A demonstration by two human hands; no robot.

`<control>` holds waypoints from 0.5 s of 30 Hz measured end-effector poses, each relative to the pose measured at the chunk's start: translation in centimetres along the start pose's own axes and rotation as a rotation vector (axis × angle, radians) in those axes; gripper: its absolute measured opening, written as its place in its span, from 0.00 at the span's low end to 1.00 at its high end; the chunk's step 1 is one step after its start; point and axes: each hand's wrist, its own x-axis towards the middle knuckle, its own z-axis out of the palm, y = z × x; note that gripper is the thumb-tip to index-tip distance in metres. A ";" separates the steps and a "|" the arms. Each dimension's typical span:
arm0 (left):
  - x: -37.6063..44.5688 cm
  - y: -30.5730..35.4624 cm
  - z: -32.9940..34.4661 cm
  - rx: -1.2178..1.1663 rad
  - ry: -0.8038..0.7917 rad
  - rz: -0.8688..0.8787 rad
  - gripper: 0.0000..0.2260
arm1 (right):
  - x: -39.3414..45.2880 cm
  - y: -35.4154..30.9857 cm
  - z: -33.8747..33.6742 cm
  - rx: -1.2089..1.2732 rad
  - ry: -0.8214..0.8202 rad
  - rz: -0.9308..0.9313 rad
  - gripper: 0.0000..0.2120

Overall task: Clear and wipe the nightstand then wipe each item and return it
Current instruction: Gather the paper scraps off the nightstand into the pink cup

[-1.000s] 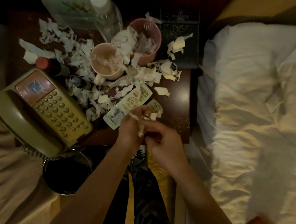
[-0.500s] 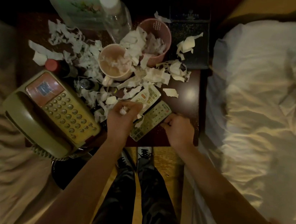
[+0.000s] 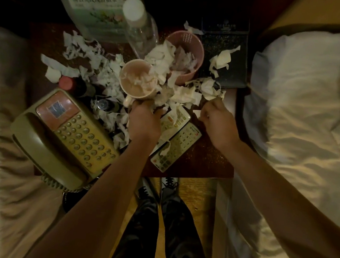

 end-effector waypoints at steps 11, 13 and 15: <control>0.3 -1.1 -0.6 0.360 -0.081 0.142 0.11 | 0.8 -1.9 -1.4 0.038 0.201 -0.116 0.04; 0.4 -1.3 -0.7 0.372 -0.086 0.142 0.10 | 1.6 -3.5 -1.6 0.075 0.263 -0.191 0.05; 0.4 -1.4 -0.7 0.339 -0.078 0.113 0.08 | 2.5 -5.0 -1.3 0.111 0.204 -0.171 0.06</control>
